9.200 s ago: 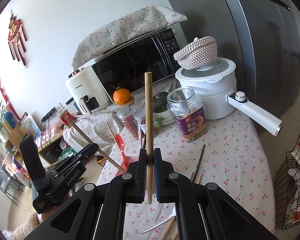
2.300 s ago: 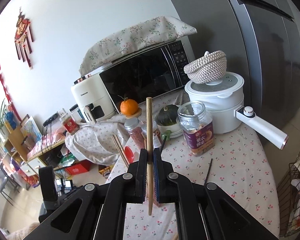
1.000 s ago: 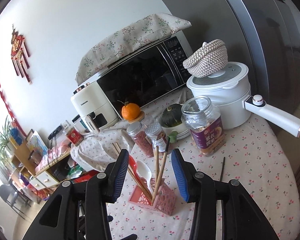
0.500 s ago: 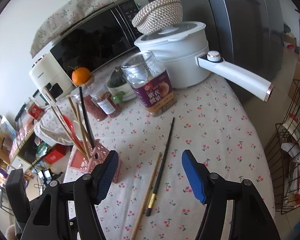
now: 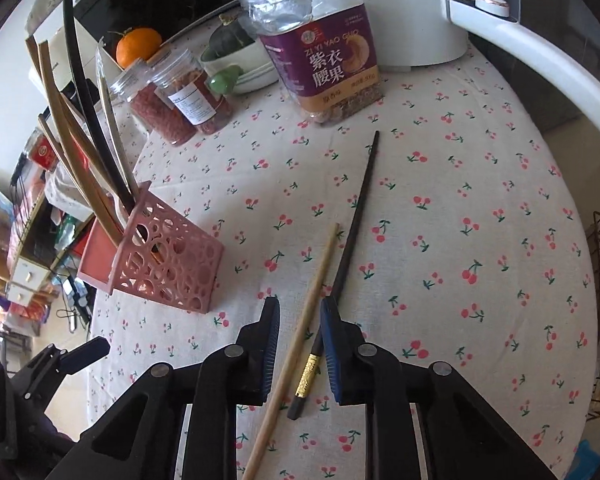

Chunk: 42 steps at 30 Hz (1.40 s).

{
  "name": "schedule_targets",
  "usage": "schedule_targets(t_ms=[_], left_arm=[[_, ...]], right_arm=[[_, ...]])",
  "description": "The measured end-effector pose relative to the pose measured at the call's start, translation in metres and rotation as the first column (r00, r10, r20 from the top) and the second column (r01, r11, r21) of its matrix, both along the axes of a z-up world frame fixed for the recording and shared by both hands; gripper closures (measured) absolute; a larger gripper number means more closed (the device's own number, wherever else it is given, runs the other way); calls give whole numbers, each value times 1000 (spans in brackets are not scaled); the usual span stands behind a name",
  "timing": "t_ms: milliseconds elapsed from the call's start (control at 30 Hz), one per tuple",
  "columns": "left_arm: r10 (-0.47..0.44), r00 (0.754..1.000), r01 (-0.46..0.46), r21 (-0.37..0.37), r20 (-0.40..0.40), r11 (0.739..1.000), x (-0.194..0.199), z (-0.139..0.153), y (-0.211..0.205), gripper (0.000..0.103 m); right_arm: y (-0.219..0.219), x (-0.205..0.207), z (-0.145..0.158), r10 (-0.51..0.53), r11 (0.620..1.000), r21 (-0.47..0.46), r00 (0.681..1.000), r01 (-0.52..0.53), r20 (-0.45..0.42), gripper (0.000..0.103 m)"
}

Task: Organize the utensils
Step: 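Close the right gripper on the last wooden chopstick on the tablecloth, then grasp the gold-banded black chopstick with the left gripper while the right gripper lifts its wooden chopstick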

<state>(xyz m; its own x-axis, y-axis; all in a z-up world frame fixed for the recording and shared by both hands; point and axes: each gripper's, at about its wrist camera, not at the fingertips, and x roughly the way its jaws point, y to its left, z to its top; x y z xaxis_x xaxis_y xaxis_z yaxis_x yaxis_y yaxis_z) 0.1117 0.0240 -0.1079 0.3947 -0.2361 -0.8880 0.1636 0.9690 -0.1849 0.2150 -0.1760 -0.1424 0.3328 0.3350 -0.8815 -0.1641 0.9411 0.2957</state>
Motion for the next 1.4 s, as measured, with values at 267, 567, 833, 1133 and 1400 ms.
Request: schedule_targets(t_ms=[267,567,833,1133,1400], left_arm=[[6,1000,-6,-10,5,1000,-3,2,6,15],[6,1000,-6,-4,20,1000,-5,3,8,15],[-42,997,41,16,61,999,-15,10,-14,15],[-96,992,97,-16,86,995,-15,16,-68,28],[-91,992,83,87,90,993,26,-7,-139,59]], right_arm=[[26,16,-24,-1,998,-71,999,-2,-45,89],[48,11,-37,56,960,-275,998,-51,12,93],[10,-8,-6,24,997,-77,999,-23,21,97],[-80,-37,57,-105,993,-41,987,111,125,97],[-126,-37,57,-173,983,-49,979,179,105,97]])
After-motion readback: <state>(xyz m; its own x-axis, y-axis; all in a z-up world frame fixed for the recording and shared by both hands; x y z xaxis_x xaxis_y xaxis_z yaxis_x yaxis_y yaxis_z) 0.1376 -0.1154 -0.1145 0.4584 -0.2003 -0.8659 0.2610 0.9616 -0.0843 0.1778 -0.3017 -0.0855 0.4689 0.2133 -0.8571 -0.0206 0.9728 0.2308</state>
